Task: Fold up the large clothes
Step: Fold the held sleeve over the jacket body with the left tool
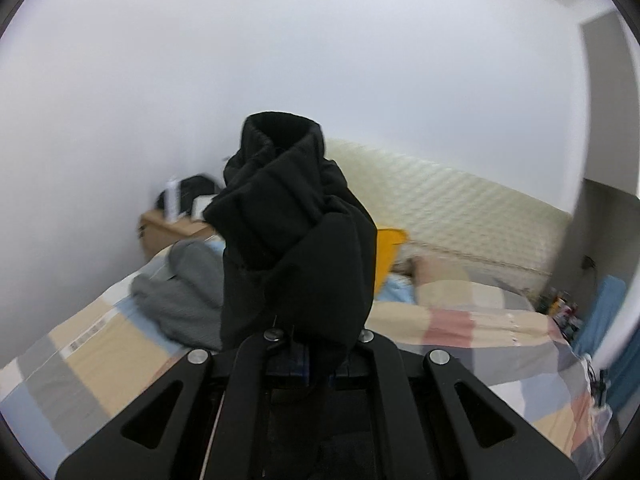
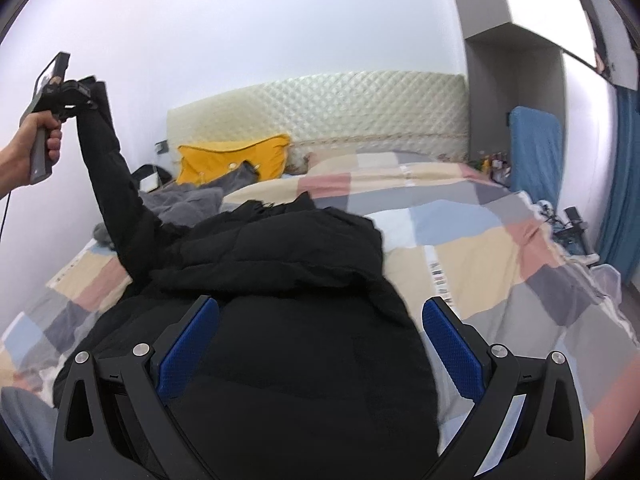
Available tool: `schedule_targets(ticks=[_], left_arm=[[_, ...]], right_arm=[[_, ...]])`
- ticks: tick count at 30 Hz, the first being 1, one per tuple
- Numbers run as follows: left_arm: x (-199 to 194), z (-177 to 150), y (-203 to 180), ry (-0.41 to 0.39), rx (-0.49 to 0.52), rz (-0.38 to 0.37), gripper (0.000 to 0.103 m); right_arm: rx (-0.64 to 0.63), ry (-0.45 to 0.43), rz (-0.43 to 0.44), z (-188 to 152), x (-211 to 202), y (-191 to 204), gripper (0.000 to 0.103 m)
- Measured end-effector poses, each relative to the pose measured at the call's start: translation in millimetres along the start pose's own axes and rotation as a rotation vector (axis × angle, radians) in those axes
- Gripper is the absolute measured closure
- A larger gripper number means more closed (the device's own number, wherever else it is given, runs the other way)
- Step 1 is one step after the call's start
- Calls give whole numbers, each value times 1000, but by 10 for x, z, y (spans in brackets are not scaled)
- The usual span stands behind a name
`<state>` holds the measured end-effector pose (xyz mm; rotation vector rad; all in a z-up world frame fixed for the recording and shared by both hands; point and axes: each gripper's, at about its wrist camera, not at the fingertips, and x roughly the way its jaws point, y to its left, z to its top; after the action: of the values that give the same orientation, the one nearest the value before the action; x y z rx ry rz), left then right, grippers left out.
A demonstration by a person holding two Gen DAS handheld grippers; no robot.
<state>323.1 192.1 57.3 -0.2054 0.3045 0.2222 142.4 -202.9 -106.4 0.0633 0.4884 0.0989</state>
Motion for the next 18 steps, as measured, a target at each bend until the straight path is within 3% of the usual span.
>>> schedule_targets(ticks=[4, 13, 18], left_arm=[[12, -148, -466, -21, 16, -79, 98], [266, -678, -1621, 80, 162, -204, 98], [403, -1053, -2081, 118, 154, -267, 98]], right_arm=[[62, -13, 11, -11, -67, -159, 1], [125, -14, 48, -31, -62, -331, 1], [146, -32, 32, -61, -59, -436, 1]])
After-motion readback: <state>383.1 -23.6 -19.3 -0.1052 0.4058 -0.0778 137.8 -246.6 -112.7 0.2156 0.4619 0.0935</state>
